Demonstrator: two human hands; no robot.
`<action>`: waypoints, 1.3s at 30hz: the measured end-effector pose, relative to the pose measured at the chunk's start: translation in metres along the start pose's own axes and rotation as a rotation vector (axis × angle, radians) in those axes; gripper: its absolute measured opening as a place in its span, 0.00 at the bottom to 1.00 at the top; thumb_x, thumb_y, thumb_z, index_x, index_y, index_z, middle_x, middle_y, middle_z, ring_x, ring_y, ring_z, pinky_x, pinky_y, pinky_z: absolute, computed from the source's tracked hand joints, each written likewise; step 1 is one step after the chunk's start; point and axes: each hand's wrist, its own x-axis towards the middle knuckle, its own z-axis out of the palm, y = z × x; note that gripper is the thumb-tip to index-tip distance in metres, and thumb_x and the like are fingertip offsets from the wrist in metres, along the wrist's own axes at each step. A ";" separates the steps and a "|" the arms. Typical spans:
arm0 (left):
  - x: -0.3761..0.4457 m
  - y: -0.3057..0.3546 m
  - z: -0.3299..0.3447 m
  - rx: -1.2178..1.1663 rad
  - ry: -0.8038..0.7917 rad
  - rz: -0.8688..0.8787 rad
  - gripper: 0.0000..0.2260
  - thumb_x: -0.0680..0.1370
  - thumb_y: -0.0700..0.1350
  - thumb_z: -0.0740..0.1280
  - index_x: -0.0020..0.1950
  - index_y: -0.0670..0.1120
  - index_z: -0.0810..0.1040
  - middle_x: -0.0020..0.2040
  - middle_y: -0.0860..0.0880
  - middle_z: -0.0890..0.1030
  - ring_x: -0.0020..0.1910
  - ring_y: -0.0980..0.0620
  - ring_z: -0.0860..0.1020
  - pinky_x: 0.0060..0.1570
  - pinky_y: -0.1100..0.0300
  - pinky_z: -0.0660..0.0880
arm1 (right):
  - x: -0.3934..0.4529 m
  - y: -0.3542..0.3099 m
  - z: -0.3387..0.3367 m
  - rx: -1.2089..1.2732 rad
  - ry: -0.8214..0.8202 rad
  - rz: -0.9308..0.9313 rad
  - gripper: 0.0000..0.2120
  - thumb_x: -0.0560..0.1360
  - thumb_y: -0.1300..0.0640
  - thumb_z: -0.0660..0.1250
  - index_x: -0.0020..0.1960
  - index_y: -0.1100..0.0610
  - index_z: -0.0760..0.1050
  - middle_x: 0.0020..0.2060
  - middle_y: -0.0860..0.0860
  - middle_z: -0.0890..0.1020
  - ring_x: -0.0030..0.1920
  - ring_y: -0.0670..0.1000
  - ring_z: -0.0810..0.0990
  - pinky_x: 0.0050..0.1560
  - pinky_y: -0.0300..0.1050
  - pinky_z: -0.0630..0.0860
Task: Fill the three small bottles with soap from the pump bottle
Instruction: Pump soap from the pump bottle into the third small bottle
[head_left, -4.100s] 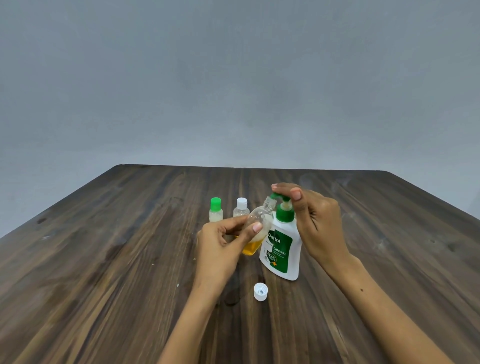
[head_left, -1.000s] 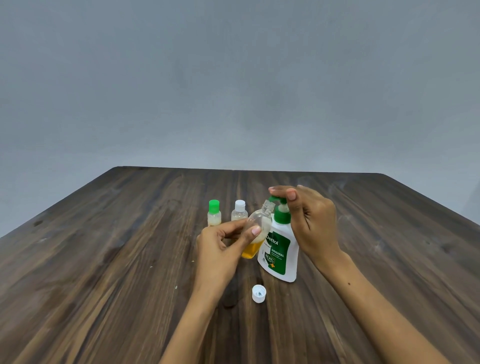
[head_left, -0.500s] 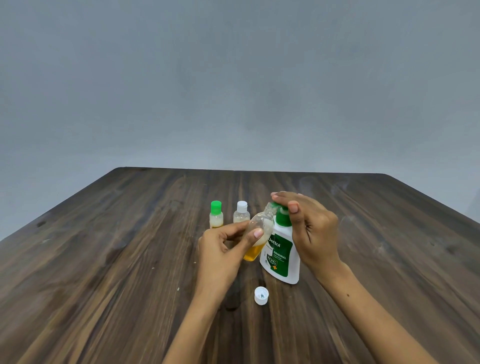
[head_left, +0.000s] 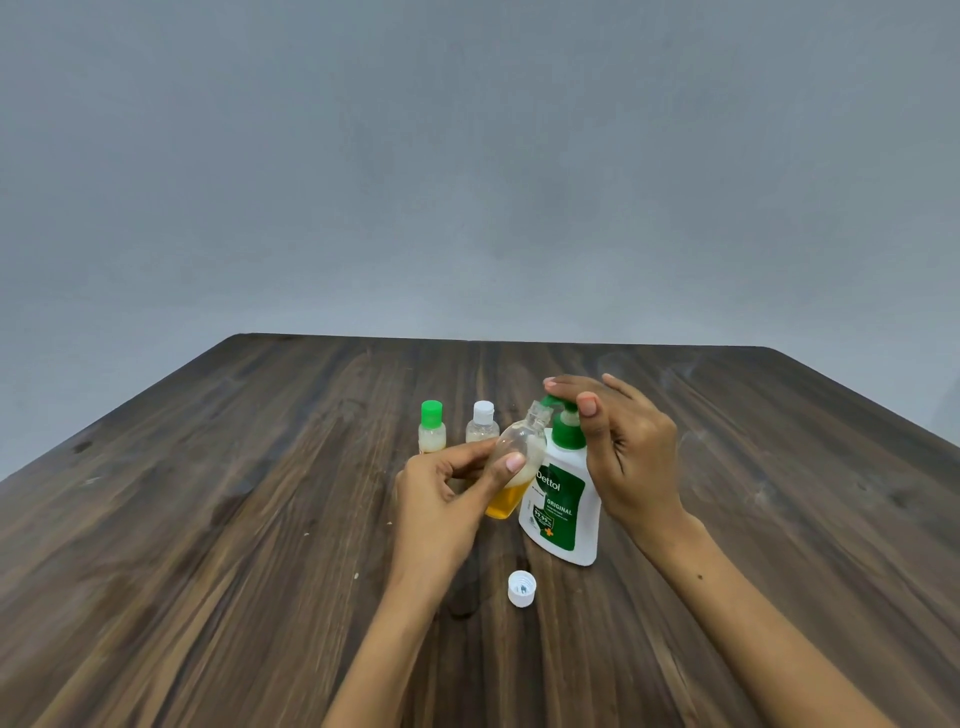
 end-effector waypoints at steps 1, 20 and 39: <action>0.000 0.001 0.000 0.003 -0.002 0.003 0.08 0.72 0.46 0.74 0.49 0.55 0.84 0.43 0.63 0.85 0.47 0.65 0.82 0.45 0.72 0.75 | 0.002 0.000 0.000 0.004 -0.003 0.000 0.29 0.84 0.44 0.48 0.51 0.60 0.83 0.49 0.50 0.85 0.51 0.47 0.83 0.61 0.48 0.73; 0.000 -0.004 0.001 -0.022 -0.001 -0.004 0.13 0.68 0.52 0.73 0.51 0.51 0.85 0.44 0.60 0.86 0.48 0.63 0.83 0.47 0.70 0.77 | -0.006 -0.002 0.006 0.042 0.027 0.072 0.30 0.83 0.43 0.49 0.48 0.59 0.84 0.46 0.49 0.85 0.49 0.46 0.83 0.57 0.49 0.76; -0.004 0.000 0.002 -0.023 -0.002 -0.010 0.11 0.69 0.50 0.73 0.50 0.51 0.85 0.44 0.60 0.86 0.47 0.64 0.82 0.46 0.71 0.76 | -0.001 -0.006 0.002 0.026 0.031 0.038 0.29 0.83 0.44 0.48 0.51 0.59 0.83 0.49 0.50 0.85 0.52 0.47 0.83 0.59 0.52 0.75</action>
